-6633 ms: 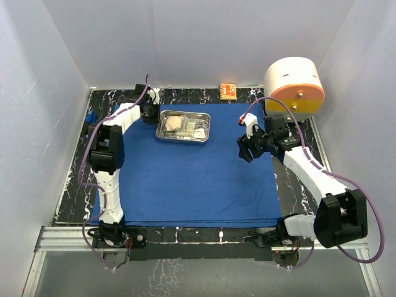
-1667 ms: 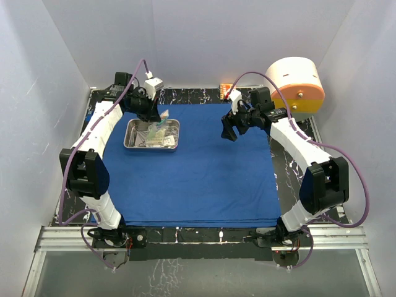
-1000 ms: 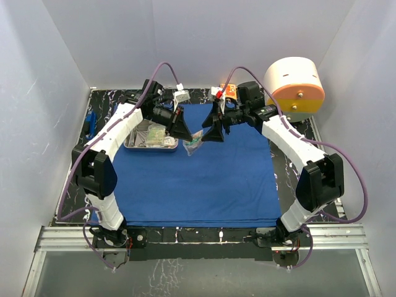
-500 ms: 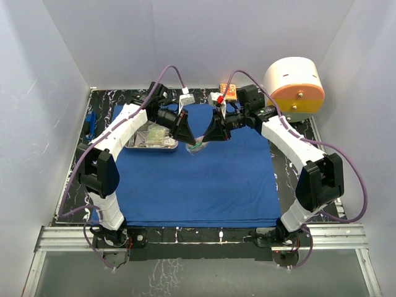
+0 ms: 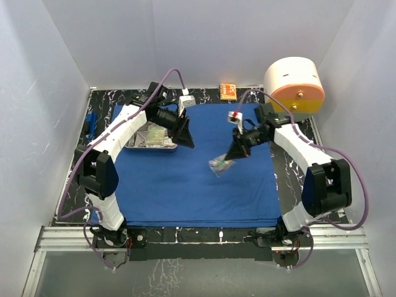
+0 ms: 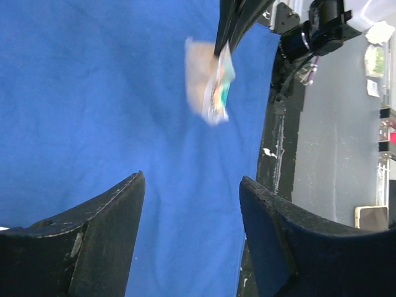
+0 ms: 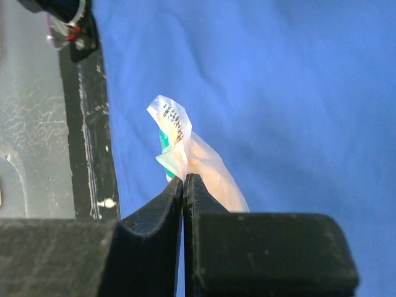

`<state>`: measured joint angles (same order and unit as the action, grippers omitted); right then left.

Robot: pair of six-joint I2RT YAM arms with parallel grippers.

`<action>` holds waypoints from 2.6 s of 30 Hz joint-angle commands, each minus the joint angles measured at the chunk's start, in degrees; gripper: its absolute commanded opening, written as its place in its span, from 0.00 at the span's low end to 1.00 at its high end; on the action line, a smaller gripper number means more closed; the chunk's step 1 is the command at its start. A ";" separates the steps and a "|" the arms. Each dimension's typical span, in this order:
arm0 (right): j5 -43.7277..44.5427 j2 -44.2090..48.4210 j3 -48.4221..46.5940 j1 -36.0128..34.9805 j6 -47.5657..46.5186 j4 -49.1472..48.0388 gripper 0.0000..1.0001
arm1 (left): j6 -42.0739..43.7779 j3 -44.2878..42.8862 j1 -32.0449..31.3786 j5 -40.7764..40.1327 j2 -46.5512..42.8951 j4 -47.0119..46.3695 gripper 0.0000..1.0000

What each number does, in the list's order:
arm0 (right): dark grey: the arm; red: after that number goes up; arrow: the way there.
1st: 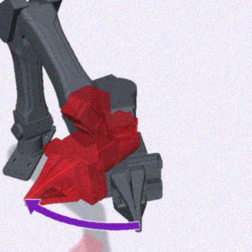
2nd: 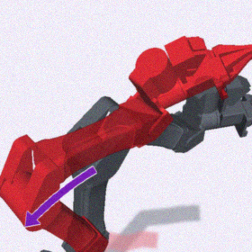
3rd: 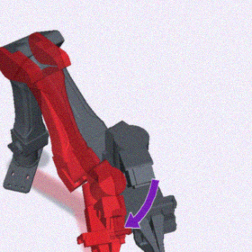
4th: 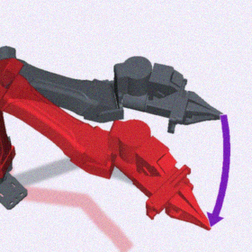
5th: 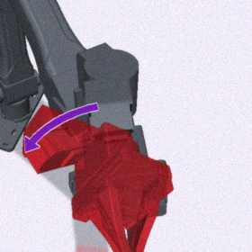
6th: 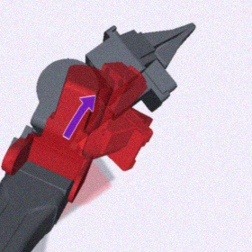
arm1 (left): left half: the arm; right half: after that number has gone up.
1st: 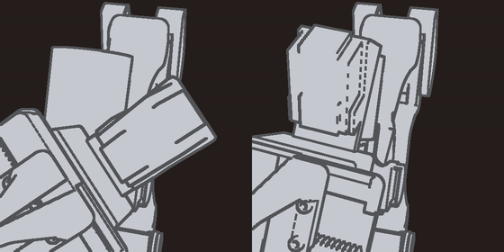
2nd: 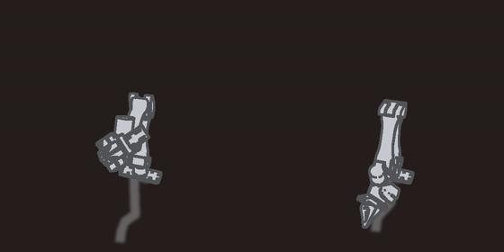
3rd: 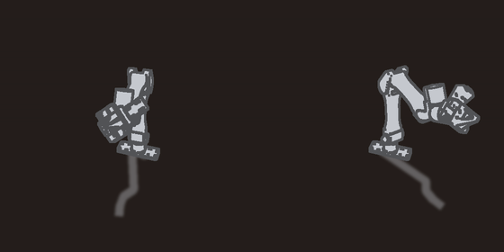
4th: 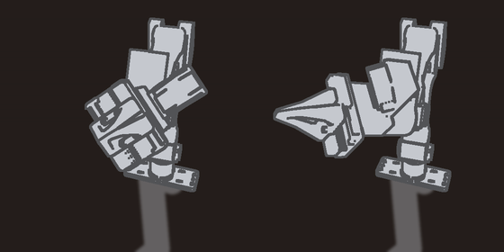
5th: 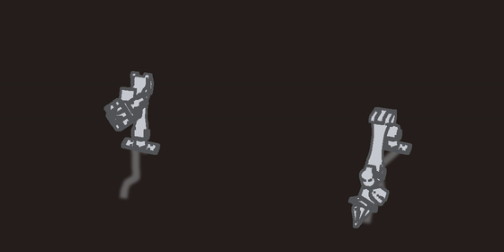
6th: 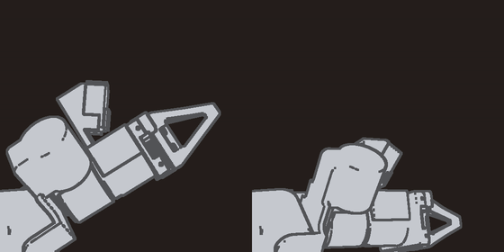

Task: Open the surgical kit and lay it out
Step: Place the medical item in the surgical kit.

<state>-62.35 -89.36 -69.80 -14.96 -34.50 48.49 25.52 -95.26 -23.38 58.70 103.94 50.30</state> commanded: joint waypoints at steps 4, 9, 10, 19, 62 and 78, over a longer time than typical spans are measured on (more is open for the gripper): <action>19.71 8.91 6.99 8.07 2.21 7.57 0.00 | -0.41 1.49 -0.18 -5.96 -4.31 -1.83 0.64; 24.09 8.84 5.50 11.36 2.22 13.20 0.00 | -0.89 2.80 -0.18 -7.56 -5.12 -3.15 0.65; 25.74 8.71 4.83 11.56 2.87 13.62 0.00 | -0.94 3.07 -0.18 -7.94 -5.29 -3.45 0.65; 28.16 3.37 3.60 12.36 0.79 23.37 0.00 | -2.34 3.97 -0.18 -9.24 -5.71 -5.16 0.66; 27.42 -8.37 0.50 24.71 -10.92 22.22 0.65 | -2.12 5.99 -0.18 -12.87 -4.55 -6.35 0.71; 44.93 8.67 12.82 3.05 -13.90 10.16 0.78 | -3.44 9.03 -0.17 -18.40 -6.90 -9.73 0.72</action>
<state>-24.18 -82.48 -59.29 -7.88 -48.34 63.18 22.85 -87.64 -23.38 42.65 101.84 42.19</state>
